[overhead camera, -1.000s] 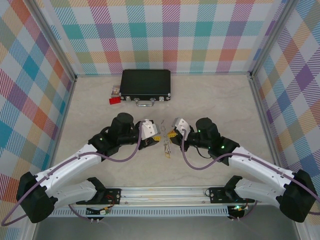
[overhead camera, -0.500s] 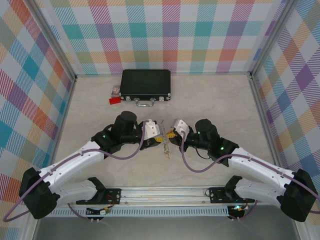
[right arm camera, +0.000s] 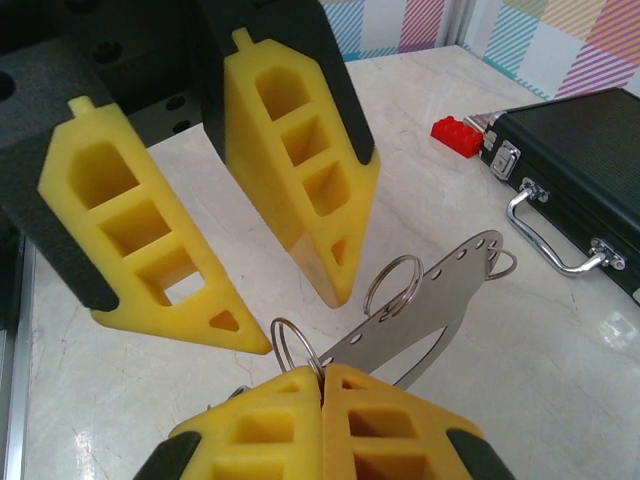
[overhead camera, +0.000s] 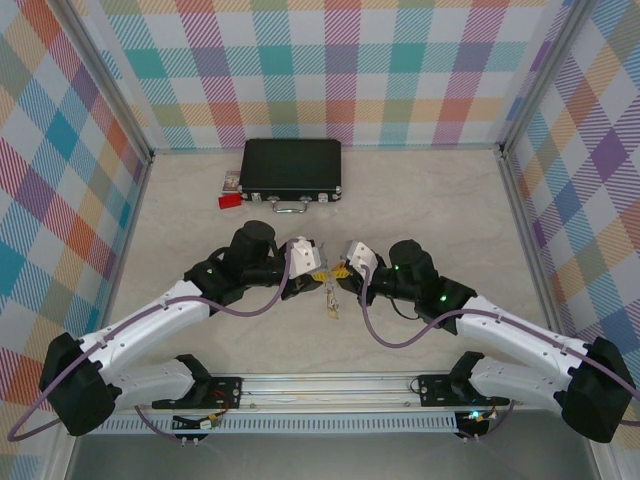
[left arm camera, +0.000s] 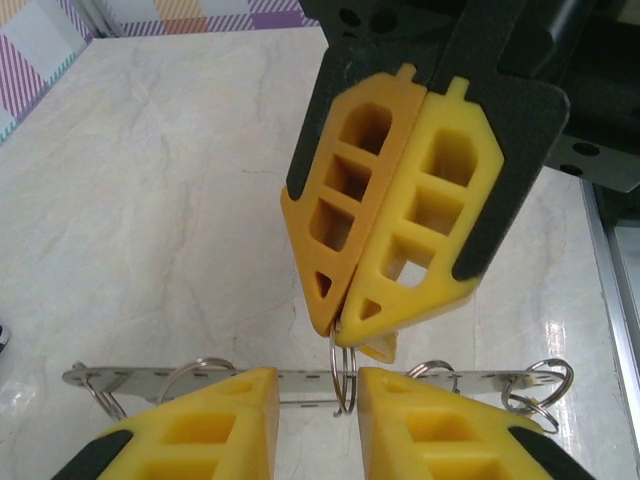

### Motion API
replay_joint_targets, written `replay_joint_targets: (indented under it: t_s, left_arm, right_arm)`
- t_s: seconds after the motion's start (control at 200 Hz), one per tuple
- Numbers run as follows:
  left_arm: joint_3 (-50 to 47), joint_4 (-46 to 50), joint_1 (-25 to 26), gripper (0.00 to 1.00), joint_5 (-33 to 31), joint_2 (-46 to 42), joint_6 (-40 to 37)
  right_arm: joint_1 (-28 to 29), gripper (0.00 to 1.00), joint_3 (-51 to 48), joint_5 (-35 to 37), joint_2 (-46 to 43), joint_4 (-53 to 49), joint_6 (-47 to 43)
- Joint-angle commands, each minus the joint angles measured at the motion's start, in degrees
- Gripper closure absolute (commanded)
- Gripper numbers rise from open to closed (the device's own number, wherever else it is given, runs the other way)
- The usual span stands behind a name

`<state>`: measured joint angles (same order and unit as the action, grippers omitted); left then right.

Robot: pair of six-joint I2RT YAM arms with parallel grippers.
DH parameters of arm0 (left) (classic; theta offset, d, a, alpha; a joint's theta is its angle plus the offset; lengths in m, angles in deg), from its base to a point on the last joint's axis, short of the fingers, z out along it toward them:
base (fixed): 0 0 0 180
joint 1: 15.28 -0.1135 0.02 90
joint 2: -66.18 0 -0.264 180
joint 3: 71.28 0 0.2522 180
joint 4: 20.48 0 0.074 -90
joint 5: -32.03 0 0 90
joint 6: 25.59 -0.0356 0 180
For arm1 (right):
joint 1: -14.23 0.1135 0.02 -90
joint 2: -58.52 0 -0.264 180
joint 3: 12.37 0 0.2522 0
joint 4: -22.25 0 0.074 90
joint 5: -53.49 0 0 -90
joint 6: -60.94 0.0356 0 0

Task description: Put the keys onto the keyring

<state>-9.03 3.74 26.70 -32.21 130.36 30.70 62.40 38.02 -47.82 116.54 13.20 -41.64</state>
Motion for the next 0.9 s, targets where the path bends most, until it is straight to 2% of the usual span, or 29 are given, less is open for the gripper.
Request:
replay_joint_targets:
  t_s: [0.0,0.485,0.595,0.675,0.855,0.895]
  left_arm:
    - [2.3,0.8,0.3,0.76,2.1,0.6,0.6]
    - [3.3,2.6,0.5,0.84,2.8,2.0,0.5]
    - [3.4,2.5,0.6,0.88,2.8,2.2,0.5]
    - [3.7,2.6,0.7,1.00,2.9,2.4,0.5]
    - [3.4,1.0,0.7,1.00,3.2,2.5,2.0]
    - [3.0,-0.1,0.7,1.00,3.3,2.2,2.8]
  right_arm:
    - [0.4,1.00,-0.3,-0.2,-1.2,2.8,-0.9]
    - [0.7,1.00,-0.4,0.1,-1.2,3.1,-1.0]
    - [0.7,1.00,-0.4,0.0,-1.2,3.1,-1.0]
    - [0.8,1.00,-0.4,-0.1,-1.3,3.1,-1.0]
    - [0.7,1.00,-0.6,0.7,-1.6,3.1,-0.7]
    - [0.7,0.95,-0.9,1.4,-2.0,3.2,-0.6]
